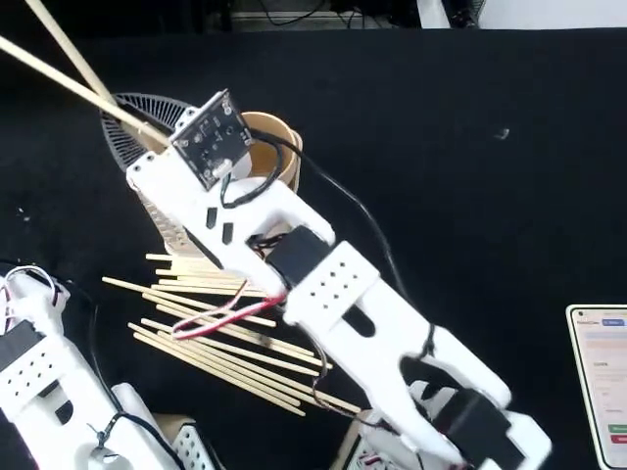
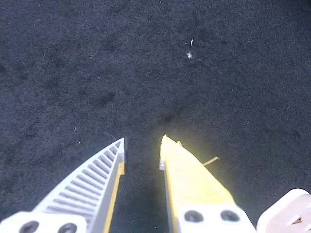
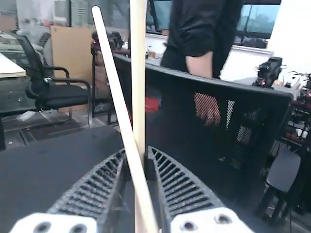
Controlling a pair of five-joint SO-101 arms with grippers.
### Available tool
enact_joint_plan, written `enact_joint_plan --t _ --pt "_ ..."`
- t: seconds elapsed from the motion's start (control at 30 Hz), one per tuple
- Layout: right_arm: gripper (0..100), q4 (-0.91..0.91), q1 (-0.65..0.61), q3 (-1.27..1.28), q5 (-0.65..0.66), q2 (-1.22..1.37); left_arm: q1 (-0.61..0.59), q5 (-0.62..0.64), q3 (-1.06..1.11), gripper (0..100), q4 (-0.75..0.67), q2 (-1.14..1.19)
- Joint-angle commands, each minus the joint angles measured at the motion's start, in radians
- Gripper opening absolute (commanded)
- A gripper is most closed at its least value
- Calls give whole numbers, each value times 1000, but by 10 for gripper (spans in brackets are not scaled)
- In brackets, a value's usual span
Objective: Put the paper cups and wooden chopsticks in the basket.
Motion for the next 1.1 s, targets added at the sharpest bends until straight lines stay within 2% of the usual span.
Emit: enact_joint_plan --t 0.0,0.17,0.5,0.7,0.97,1.07 --pt "11 -57 21 -18 -8 31 8 -6 -56 130 9 -15" --pt "11 -58 18 -1 -8 59 12 -2 -73 130 54 -17" --pt "17 -54 23 84 -3 59 12 -2 -74 130 54 -17" --pt "130 20 17 88 -6 41 12 -2 -76 130 54 -17" --pt "129 149 17 94 -8 -107 12 -2 -76 130 49 -17" --pt "70 180 17 96 -2 -140 12 -2 -76 130 49 -17"
